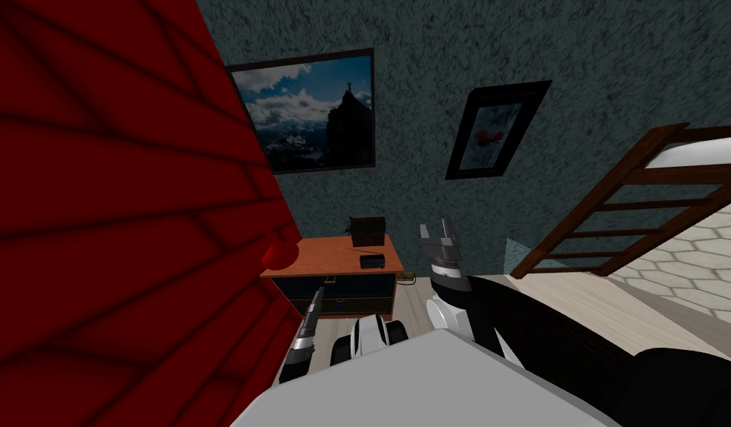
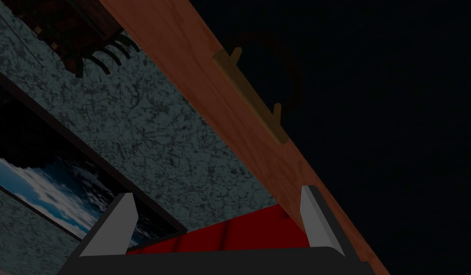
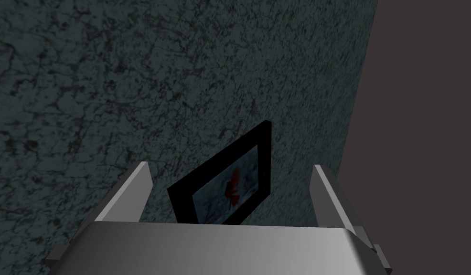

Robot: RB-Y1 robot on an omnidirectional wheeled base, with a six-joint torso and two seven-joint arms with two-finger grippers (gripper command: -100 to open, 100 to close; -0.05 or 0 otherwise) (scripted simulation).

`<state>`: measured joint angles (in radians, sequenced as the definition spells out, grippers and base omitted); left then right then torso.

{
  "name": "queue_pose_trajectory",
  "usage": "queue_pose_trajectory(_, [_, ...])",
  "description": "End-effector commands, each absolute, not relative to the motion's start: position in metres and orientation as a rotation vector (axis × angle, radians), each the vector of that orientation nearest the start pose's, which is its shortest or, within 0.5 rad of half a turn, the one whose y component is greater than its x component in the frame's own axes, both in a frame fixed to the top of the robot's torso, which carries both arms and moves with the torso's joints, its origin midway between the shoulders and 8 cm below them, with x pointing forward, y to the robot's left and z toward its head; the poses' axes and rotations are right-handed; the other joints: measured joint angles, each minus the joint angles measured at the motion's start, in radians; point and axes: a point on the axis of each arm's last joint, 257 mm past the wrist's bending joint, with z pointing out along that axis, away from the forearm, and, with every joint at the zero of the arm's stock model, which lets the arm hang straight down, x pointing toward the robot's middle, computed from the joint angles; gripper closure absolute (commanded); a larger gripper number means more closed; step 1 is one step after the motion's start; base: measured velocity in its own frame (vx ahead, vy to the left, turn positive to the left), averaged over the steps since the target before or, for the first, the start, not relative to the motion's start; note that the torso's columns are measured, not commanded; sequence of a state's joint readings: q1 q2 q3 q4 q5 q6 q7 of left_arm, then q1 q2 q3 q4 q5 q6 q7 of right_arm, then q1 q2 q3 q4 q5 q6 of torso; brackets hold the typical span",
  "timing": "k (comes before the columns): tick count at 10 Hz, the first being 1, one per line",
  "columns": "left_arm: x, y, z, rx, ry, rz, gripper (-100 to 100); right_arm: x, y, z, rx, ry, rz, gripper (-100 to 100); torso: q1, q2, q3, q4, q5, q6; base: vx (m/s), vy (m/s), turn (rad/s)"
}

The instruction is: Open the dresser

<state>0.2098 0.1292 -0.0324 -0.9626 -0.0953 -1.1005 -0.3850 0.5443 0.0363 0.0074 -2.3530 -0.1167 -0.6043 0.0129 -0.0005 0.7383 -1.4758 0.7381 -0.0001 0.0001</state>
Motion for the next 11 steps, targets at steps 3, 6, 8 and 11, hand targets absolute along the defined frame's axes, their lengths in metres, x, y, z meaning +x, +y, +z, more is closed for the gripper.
queue_pose_trajectory(3, [0.364,0.245,-0.359,-0.587,1.285,-0.922,-100,0.303,-0.296,0.06,0.638,0.412,1.374,0,0.001,0.0,0.0,0.0,0.0,0.0,0.035,0.014,-0.037])
queue_pose_trajectory(6, [0.361,0.242,-0.367,-0.593,1.298,-0.921,-100,0.303,-0.296,0.06,0.638,0.412,1.374,0,0.0,0.0,0.0,0.0,0.0,0.0,0.027,0.006,-0.019])
queue_pose_trajectory(8, [0.357,0.234,-0.377,-0.605,1.315,-0.924,-100,0.303,-0.296,0.06,0.638,0.412,1.374,0,0.0,0.0,0.0,0.0,0.0,0.0,0.026,0.005,-0.029])
queue_pose_trajectory(11, [0.354,0.218,-0.385,-0.629,1.321,-0.938,-100,0.303,-0.296,0.06,0.638,0.412,1.374,0,0.001,0.0,0.0,0.0,0.0,0.0,0.028,0.009,-0.025])
